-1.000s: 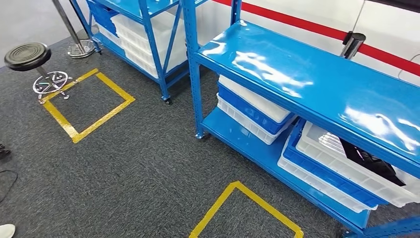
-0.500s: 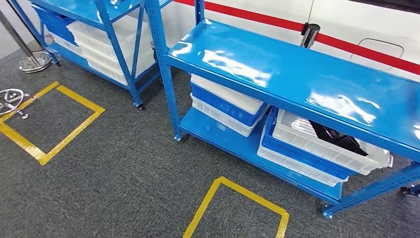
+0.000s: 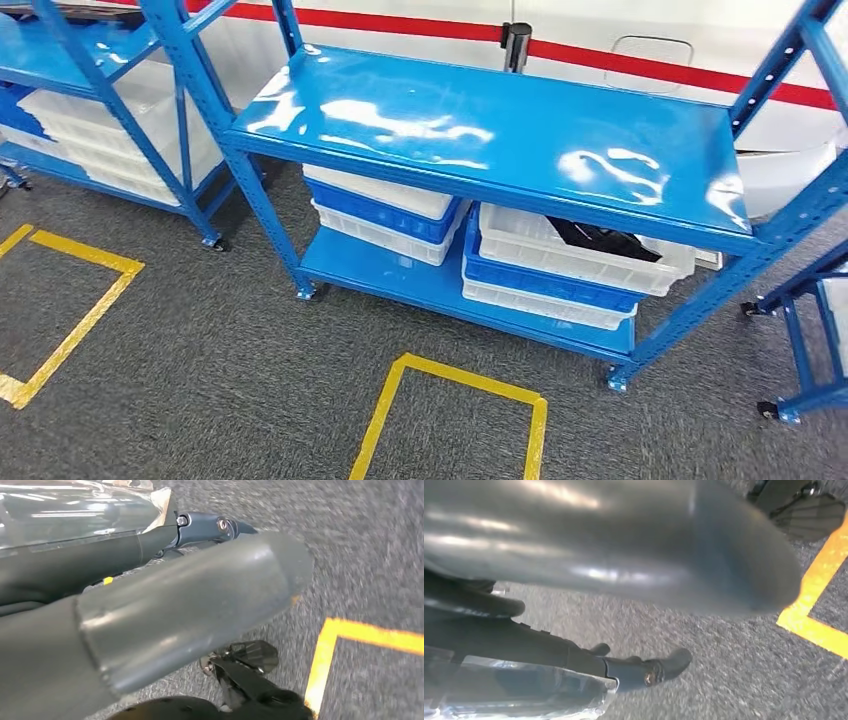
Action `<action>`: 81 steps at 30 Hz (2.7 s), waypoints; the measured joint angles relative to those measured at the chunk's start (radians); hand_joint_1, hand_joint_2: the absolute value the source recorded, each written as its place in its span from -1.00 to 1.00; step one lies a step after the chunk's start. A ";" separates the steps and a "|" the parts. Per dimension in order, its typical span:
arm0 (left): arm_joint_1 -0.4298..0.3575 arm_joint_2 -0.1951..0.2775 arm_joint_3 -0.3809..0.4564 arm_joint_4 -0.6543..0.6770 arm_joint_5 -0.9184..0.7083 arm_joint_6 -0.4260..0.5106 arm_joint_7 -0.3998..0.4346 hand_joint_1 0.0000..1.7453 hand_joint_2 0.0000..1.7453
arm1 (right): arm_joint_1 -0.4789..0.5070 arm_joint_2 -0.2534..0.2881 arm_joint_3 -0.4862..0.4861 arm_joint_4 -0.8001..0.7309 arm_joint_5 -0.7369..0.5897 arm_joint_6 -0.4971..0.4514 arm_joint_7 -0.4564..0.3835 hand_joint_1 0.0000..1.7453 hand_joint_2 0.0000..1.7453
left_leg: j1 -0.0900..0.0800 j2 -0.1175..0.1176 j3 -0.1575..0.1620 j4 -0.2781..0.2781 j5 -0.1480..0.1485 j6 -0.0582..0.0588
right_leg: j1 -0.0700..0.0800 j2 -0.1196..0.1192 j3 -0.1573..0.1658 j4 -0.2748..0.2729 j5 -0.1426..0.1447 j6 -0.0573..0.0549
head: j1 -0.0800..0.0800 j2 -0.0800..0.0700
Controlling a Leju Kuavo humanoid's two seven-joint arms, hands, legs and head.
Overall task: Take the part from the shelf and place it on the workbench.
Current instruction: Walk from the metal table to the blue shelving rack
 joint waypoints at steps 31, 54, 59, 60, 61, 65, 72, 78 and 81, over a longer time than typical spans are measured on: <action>0.003 -0.005 0.000 0.000 0.011 0.003 -0.009 -1.00 1.00 | 0.004 0.000 0.020 0.000 0.044 -0.021 0.018 -1.00 0.50 | -0.001 0.016 0.086 -0.232 0.145 0.050 | -0.005 -0.012 0.015 -0.014 -0.004 0.044 | 0.003 0.000; 0.081 -0.005 0.428 -0.070 -0.466 -0.109 0.127 -1.00 -1.00 | 0.058 -0.003 0.102 -0.035 -0.160 0.054 0.003 -1.00 -1.00 | -0.008 0.016 0.089 -0.237 0.145 -0.005 | -0.005 -0.013 0.015 -0.013 -0.005 0.035 | 0.004 0.000; 0.100 -0.005 0.554 -0.090 -0.589 -0.140 0.163 -1.00 -1.00 | 0.073 -0.006 0.130 -0.052 -0.209 0.070 -0.006 -1.00 -1.00 | -0.008 0.016 0.089 -0.237 0.145 -0.005 | -0.006 -0.013 0.015 -0.013 -0.005 0.035 | 0.004 0.000; 0.104 -0.005 0.580 -0.094 -0.614 -0.146 0.170 -1.00 -1.00 | 0.077 -0.007 0.135 -0.055 -0.219 0.073 -0.007 -1.00 -1.00 | -0.008 0.016 0.089 -0.237 0.145 -0.005 | -0.006 -0.013 0.015 -0.013 -0.005 0.035 | 0.004 0.000; 0.108 -0.005 0.606 -0.099 -0.639 -0.152 0.177 -1.00 -1.00 | 0.080 -0.009 0.141 -0.059 -0.229 0.076 -0.008 -1.00 -1.00 | -0.008 0.016 0.089 -0.237 0.145 -0.005 | -0.006 -0.013 0.015 -0.013 -0.005 0.035 | 0.004 0.000; 0.127 -0.005 0.711 -0.116 -0.741 -0.177 0.206 -1.00 -1.00 | 0.093 -0.013 0.165 -0.073 -0.269 0.090 -0.017 -1.00 -1.00 | -0.008 0.016 0.089 -0.238 0.145 -0.005 | -0.006 -0.013 0.015 -0.013 -0.005 0.035 | 0.004 0.000; 0.156 -0.003 0.894 -0.147 -0.920 -0.221 0.258 -1.00 -1.00 | 0.115 -0.020 0.205 -0.098 -0.338 0.112 -0.028 -1.00 -1.00 | -0.008 0.016 0.089 -0.238 0.145 -0.005 | -0.006 -0.013 0.015 -0.013 -0.005 0.035 | 0.004 0.000; 0.183 0.000 1.045 -0.173 -1.067 -0.258 0.301 -1.00 -1.00 | 0.134 -0.026 0.239 -0.119 -0.398 0.131 -0.040 -1.00 -1.00 | -0.008 0.016 0.089 -0.238 0.145 -0.005 | -0.006 -0.013 0.015 -0.014 -0.005 0.035 | 0.004 0.000; 0.196 0.001 1.122 -0.186 -1.142 -0.276 0.323 -1.00 -1.00 | 0.144 -0.029 0.256 -0.130 -0.428 0.142 -0.044 -1.00 -1.00 | -0.008 0.016 0.089 -0.238 0.145 -0.005 | -0.006 -0.013 0.015 -0.014 -0.005 0.035 | 0.004 0.000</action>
